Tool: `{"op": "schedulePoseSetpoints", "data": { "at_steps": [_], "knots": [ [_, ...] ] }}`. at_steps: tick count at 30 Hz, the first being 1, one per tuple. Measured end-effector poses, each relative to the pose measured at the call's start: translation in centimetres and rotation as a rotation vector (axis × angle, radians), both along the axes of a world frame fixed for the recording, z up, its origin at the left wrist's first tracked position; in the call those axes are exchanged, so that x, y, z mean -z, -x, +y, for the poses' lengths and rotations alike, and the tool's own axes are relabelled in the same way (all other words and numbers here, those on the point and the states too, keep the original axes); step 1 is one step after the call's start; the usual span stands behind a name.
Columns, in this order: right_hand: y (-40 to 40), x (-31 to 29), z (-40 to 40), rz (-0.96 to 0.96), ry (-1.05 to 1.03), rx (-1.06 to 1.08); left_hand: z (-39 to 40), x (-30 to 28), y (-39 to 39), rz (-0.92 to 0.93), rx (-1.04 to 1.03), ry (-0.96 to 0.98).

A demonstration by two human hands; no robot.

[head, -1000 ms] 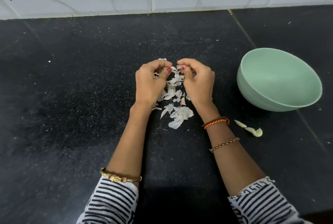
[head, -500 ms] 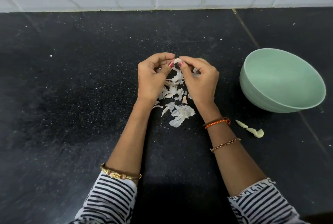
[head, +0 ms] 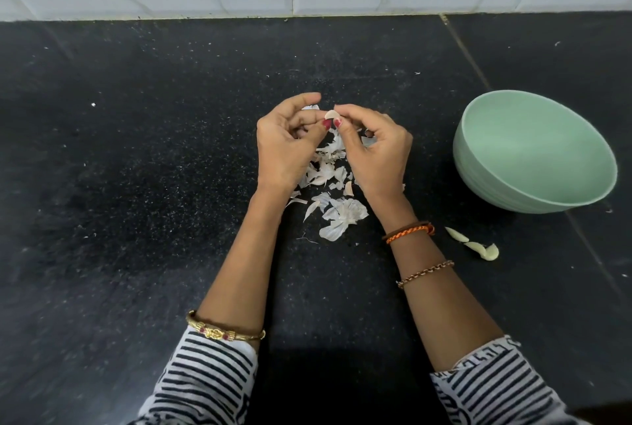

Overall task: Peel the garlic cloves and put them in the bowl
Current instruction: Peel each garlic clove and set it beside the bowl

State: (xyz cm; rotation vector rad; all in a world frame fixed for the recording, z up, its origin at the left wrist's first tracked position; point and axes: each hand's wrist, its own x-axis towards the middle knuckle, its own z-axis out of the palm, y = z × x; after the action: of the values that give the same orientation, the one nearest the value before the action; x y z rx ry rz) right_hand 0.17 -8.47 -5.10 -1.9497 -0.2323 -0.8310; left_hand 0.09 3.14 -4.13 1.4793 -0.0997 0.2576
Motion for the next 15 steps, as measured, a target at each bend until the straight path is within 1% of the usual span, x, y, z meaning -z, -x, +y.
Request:
{"op": "schedulePoseSetpoints", "data": {
  "at_steps": [6,11,13,15],
  "knots": [
    [0.15,-0.08,-0.13,-0.011,-0.037,0.021,0.25,-0.29,0.22,-0.020,-0.008,0.062],
    [0.19,-0.11,-0.24,-0.003,-0.025,0.021,0.33,-0.19,0.18,-0.012,-0.013,0.050],
    [0.22,-0.12,-0.17,0.001,-0.021,0.015,0.42,-0.02,0.12,-0.014,-0.032,0.022],
    [0.24,-0.12,-0.14,0.008,-0.017,0.009,0.50,0.15,0.13,-0.043,-0.047,-0.054]
  ]
}}
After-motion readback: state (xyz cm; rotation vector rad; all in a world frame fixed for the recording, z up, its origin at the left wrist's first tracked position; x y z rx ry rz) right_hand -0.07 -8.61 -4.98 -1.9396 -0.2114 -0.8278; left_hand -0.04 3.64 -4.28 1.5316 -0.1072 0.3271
